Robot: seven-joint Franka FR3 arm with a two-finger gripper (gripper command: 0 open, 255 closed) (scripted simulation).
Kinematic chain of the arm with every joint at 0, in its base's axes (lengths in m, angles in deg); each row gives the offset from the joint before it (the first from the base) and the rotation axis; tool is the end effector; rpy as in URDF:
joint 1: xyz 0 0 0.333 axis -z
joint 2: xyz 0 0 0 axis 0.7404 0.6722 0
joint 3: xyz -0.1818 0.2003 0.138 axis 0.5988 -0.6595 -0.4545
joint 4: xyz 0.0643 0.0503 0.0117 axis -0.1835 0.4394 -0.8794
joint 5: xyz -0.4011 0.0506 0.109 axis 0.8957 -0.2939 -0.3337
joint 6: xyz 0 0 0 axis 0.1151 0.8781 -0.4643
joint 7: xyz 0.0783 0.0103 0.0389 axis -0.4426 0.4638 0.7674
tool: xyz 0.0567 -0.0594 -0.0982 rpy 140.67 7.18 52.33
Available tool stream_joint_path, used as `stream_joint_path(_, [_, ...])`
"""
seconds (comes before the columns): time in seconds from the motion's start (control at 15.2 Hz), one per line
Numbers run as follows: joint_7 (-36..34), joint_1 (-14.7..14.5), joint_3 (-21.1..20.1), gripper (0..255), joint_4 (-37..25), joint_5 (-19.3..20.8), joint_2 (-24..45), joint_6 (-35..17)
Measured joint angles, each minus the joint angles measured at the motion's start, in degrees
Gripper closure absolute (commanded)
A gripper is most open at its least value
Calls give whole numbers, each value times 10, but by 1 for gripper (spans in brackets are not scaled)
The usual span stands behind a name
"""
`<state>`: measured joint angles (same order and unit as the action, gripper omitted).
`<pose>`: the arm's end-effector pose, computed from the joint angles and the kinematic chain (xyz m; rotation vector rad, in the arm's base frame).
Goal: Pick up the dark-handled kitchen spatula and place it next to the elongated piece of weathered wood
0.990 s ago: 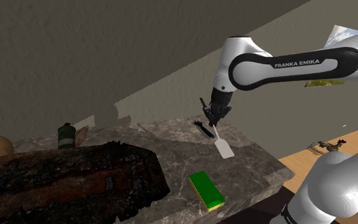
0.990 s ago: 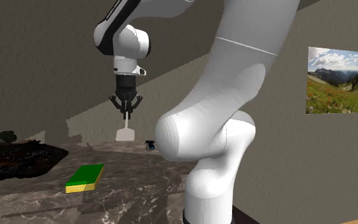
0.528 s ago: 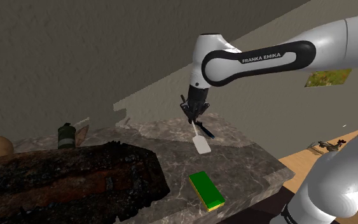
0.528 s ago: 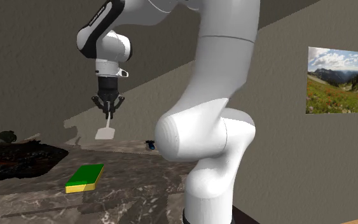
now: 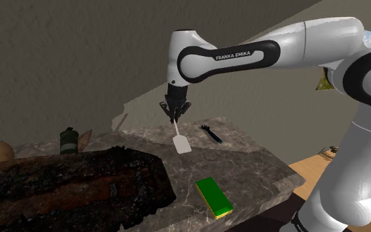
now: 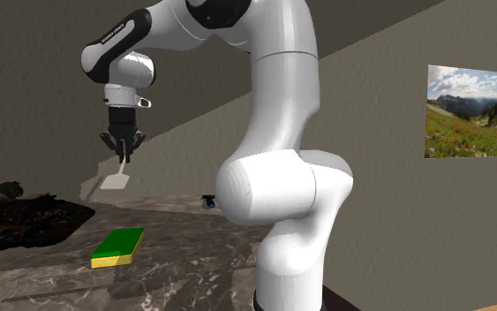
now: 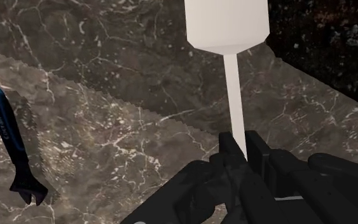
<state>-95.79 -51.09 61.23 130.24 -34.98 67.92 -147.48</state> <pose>0.5737 0.2300 0.4659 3.0951 -0.4564 0.1015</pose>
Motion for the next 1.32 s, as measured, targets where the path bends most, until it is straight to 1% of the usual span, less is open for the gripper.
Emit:
stream_joint_path(0.33, [-38,-32,-8,255,-155,43,120,44])
stream_joint_path(0.53, [-58,-64,-7,255,-273,71,204,83])
stream_joint_path(0.59, [-59,-68,-6,255,-288,74,215,87])
stream_joint_path(0.79, [-62,-69,-5,255,-280,77,224,72])
stream_joint_path(1.32, [-69,-65,-3,255,-226,81,228,14])
